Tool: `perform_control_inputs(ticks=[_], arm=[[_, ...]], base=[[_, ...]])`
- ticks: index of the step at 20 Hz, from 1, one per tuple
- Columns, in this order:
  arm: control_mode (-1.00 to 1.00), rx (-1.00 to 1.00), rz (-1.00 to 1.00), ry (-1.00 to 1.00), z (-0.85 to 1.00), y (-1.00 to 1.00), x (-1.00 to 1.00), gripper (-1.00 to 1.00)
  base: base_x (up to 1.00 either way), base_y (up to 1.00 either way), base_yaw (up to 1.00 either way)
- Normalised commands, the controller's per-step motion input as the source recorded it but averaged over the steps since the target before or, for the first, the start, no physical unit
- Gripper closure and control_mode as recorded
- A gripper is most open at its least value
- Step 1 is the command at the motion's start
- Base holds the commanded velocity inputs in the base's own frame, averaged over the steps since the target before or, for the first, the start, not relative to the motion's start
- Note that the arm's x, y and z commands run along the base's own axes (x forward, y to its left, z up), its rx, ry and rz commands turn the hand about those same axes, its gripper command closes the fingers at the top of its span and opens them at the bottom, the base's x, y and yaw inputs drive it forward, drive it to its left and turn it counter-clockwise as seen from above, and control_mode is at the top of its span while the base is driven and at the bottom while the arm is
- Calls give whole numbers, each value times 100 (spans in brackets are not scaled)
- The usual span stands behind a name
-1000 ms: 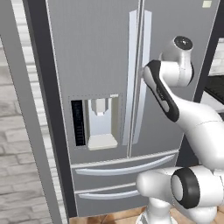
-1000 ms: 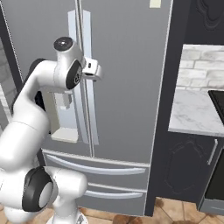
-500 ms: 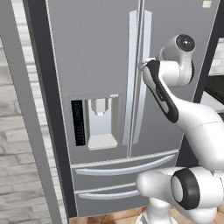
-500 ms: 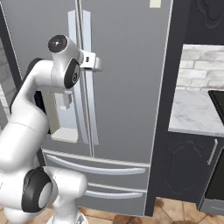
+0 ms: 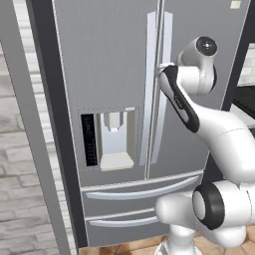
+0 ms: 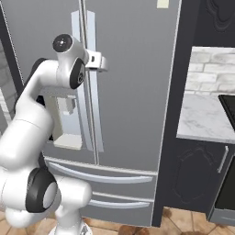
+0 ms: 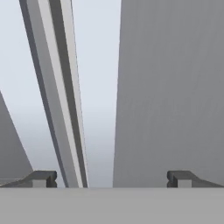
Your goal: Open the fridge, grab two sodas, and place both sodas inside the bowl with ice on the dining counter.
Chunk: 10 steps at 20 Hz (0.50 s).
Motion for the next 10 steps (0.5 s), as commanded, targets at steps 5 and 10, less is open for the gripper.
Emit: perform_control_inputs(ticks=[5,10], arm=[[-100,0,0,0,0,9,23,-100],[-100,0,0,-3,0,2,20,-100]], base=[[0,0,0],[0,0,0]])
